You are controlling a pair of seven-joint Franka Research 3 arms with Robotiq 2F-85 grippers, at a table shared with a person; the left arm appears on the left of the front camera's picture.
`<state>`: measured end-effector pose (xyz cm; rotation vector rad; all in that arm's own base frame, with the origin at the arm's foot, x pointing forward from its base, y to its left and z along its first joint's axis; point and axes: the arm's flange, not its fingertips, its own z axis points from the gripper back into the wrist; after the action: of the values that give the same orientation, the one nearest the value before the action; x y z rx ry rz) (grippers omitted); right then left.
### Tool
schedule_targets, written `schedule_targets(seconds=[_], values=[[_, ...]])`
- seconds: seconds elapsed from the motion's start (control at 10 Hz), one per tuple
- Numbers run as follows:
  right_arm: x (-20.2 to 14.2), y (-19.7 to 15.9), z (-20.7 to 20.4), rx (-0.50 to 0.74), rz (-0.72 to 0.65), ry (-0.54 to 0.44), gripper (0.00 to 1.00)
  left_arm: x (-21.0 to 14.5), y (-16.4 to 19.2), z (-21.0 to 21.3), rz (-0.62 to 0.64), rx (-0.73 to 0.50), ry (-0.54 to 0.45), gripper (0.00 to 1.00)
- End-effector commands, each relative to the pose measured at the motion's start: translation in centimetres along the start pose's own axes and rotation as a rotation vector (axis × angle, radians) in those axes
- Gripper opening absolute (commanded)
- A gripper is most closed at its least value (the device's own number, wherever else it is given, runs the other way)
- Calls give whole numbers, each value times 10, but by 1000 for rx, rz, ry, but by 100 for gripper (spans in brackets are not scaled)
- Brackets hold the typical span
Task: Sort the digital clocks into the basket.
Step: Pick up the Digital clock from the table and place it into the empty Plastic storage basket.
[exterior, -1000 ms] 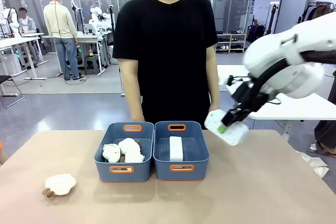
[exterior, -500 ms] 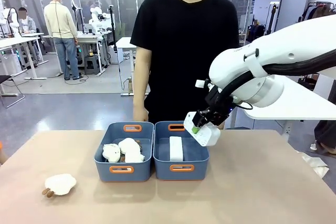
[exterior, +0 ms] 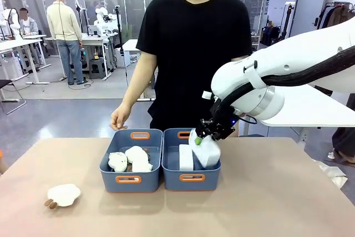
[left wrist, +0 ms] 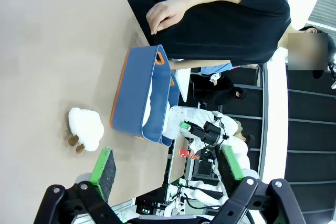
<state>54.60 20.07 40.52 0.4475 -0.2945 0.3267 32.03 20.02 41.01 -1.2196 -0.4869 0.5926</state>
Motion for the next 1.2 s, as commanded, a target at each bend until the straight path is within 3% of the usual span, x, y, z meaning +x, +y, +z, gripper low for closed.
schedule_targets(seconds=[0.0,0.3,0.4,1.1], values=[[4,0,-5,7,-32,10,100,1,0,0,2,-27,-1,100],[4,0,1,16,-30,-2,100,1,0,0,2,-27,-1,100],[2,-5,6,23,33,15,100,1,0,0,2,-27,-1,100],[-1,-2,-3,2,-7,8,100,1,0,0,2,-27,-1,100]])
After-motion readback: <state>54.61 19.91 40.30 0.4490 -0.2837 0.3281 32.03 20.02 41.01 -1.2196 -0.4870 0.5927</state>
